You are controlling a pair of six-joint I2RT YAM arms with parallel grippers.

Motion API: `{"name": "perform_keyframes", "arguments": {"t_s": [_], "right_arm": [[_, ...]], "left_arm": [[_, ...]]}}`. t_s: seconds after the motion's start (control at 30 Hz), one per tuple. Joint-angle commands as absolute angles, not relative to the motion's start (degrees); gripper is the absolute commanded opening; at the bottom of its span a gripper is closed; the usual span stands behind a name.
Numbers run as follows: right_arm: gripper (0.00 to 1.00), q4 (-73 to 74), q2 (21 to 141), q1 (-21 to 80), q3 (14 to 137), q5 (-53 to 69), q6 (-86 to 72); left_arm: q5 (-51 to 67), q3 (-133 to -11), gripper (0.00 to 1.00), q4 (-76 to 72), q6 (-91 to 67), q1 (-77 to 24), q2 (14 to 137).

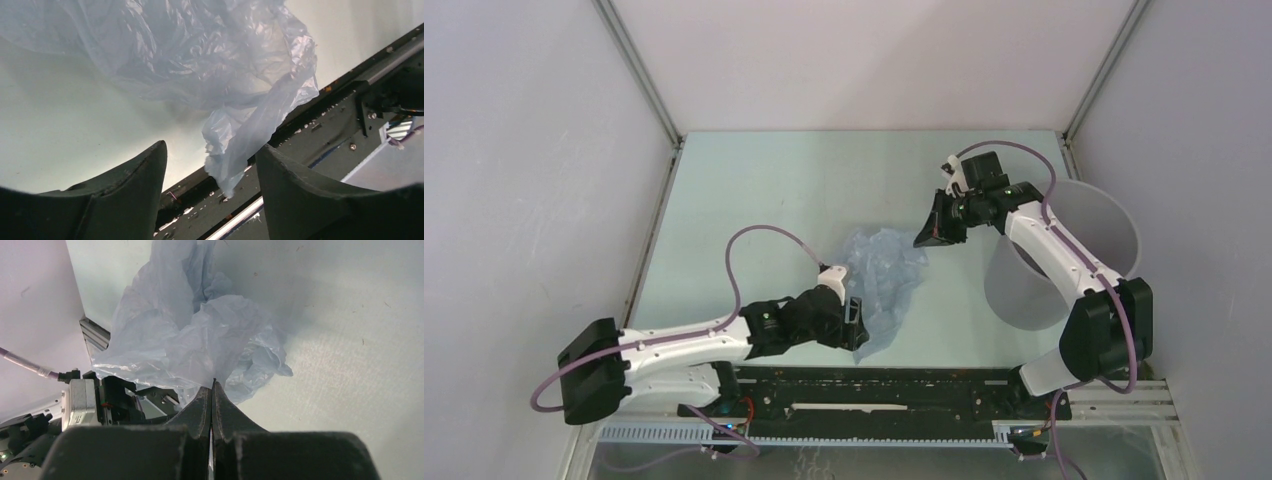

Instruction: Put the trash bags into the trash bin

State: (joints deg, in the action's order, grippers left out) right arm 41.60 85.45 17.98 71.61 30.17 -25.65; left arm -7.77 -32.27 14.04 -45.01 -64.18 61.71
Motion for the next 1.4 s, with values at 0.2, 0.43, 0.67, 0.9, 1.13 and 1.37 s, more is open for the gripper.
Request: {"name": "perform_keyframes", "arguments": {"t_s": [0.2,0.43,0.67,0.9,1.13,1.37], "right_arm": [[0.00,43.1,84.1,17.7,73.4,29.8,-24.3],[0.00,43.0,84.0,17.7,73.4,30.2,-24.2],[0.00,44.8,83.9,17.7,73.4,28.2,-22.3],[0.00,45.7,81.5,20.9,70.2,22.9,-19.9],[0.00,30.6,90.1,19.9,73.7,35.4,-35.6],[0.00,53.0,93.5,21.3,120.1,27.2,-31.5]], "left_arm": [[-5.9,-36.3,0.83,9.7,-44.5,-64.6,65.1],[-1.3,-36.7,0.71,7.5,-42.8,-64.6,69.3],[-10.2,-36.9,0.12,18.7,-47.6,-63.7,66.7],[-6.8,-36.5,0.00,31.3,-52.2,-45.6,55.3],[4.9,-55.2,0.00,34.0,-52.3,-19.5,68.1],[-16.7,-118.3,0.00,57.3,-35.2,-25.8,83.9]]}}
